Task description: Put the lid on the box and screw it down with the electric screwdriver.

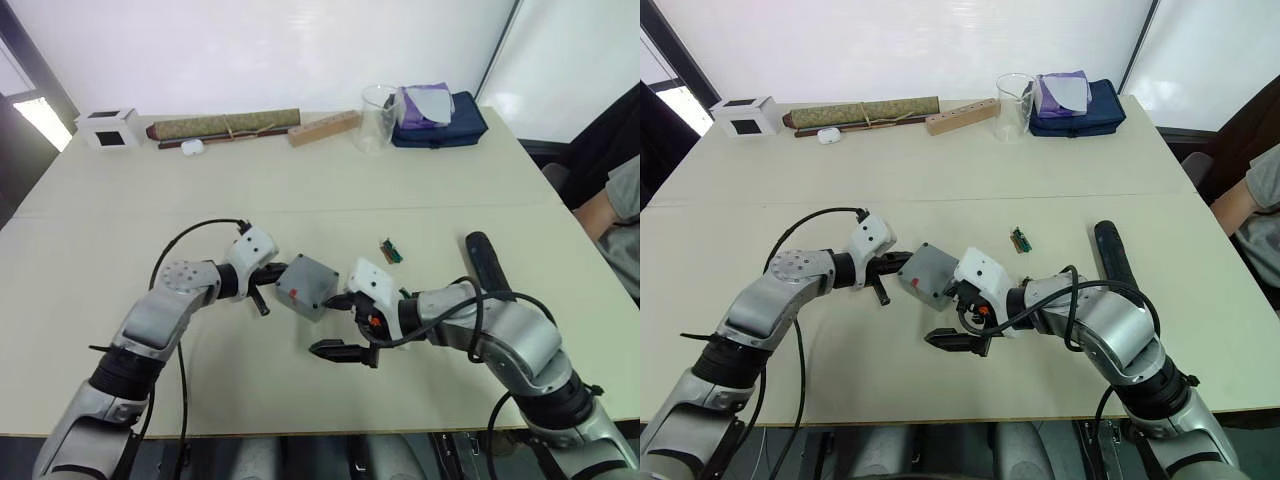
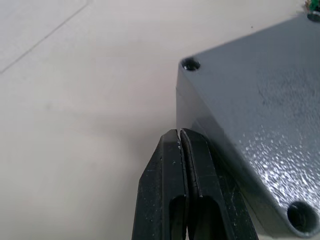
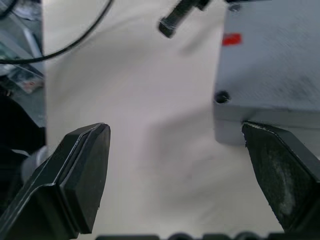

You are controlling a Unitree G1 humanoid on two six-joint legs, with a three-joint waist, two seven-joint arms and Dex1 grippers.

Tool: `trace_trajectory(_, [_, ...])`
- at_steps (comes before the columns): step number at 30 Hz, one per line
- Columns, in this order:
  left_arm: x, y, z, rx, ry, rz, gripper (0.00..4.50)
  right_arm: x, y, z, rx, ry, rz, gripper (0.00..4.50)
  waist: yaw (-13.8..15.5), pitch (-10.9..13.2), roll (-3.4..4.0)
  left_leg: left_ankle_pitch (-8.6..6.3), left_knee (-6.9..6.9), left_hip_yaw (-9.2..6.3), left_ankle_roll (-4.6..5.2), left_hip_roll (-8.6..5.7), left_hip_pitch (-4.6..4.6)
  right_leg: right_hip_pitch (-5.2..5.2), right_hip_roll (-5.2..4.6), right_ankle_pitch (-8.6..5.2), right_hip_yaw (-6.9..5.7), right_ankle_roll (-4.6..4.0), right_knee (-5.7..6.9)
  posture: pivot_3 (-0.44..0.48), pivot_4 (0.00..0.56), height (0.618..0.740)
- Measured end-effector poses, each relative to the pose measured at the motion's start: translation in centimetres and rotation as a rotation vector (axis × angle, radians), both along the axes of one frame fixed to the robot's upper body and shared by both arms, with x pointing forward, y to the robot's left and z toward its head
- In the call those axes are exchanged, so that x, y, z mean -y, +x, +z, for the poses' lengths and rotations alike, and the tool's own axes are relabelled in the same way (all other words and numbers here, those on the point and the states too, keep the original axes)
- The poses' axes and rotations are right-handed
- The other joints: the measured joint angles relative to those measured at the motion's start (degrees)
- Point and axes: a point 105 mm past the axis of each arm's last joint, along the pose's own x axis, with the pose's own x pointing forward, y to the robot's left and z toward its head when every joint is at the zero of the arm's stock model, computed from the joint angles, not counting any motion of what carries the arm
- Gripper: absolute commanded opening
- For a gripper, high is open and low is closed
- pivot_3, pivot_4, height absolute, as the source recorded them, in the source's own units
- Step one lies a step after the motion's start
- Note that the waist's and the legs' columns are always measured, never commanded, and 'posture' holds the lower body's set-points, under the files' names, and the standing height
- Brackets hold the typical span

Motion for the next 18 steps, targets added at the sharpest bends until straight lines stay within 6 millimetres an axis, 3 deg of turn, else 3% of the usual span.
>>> trace_trajectory(3, [-0.4, 0.2, -0.2, -0.001, 0.011, 0.004, 0.00, 0.3, 0.0, 0.2, 0.008, -0.010, -0.010, 4.45, -0.05, 0.00, 0.00, 0.00, 0.00, -0.01, 0.00, 0.00, 0.01, 0.00, 0.01, 0.00, 0.00, 0.00, 0.02, 0.000, 0.150, 0.740])
trace_trajectory(7, [-2.3, -0.1, -0.4, -0.012, 0.049, 0.034, 0.00, 2.7, 0.6, 0.5, 0.065, -0.095, -0.036, 4.45, -0.09, 0.00, 0.00, 0.00, -0.01, 0.01, 0.00, 0.00, 0.02, 0.00, 0.00, 0.00, 0.00, 0.00, 0.02, 0.000, 0.150, 0.740])
trace_trajectory(11, [-4.9, -2.1, -1.8, -0.106, 0.065, 0.069, 0.00, 5.1, 4.4, 0.7, 0.245, -0.156, -0.124, 4.45, -0.48, -0.03, -0.06, 0.00, -0.05, 0.04, 0.01, 0.05, 0.10, 0.00, 0.05, -0.01, 0.03, -0.01, 0.05, 0.000, 0.150, 0.740])
trace_trajectory(15, [-4.1, -5.3, -2.8, -0.196, 0.055, -0.016, 0.00, 3.6, 5.9, 0.2, 0.318, -0.122, -0.039, 4.45, -0.37, -0.03, -0.06, 0.00, -0.07, 0.04, 0.00, 0.07, 0.13, -0.01, 0.04, -0.02, 0.04, -0.03, 0.17, 0.000, 0.150, 0.740])
trace_trajectory(18, [-3.4, -5.7, -2.9, -0.214, 0.037, -0.029, 0.00, 2.7, 5.6, -1.0, 0.323, -0.134, 0.041, 4.45, 0.23, -0.04, -0.07, 0.00, 0.01, 0.04, 0.00, 0.02, 0.08, 0.00, -0.02, -0.01, 0.01, -0.02, 0.17, 0.000, 0.150, 0.740])
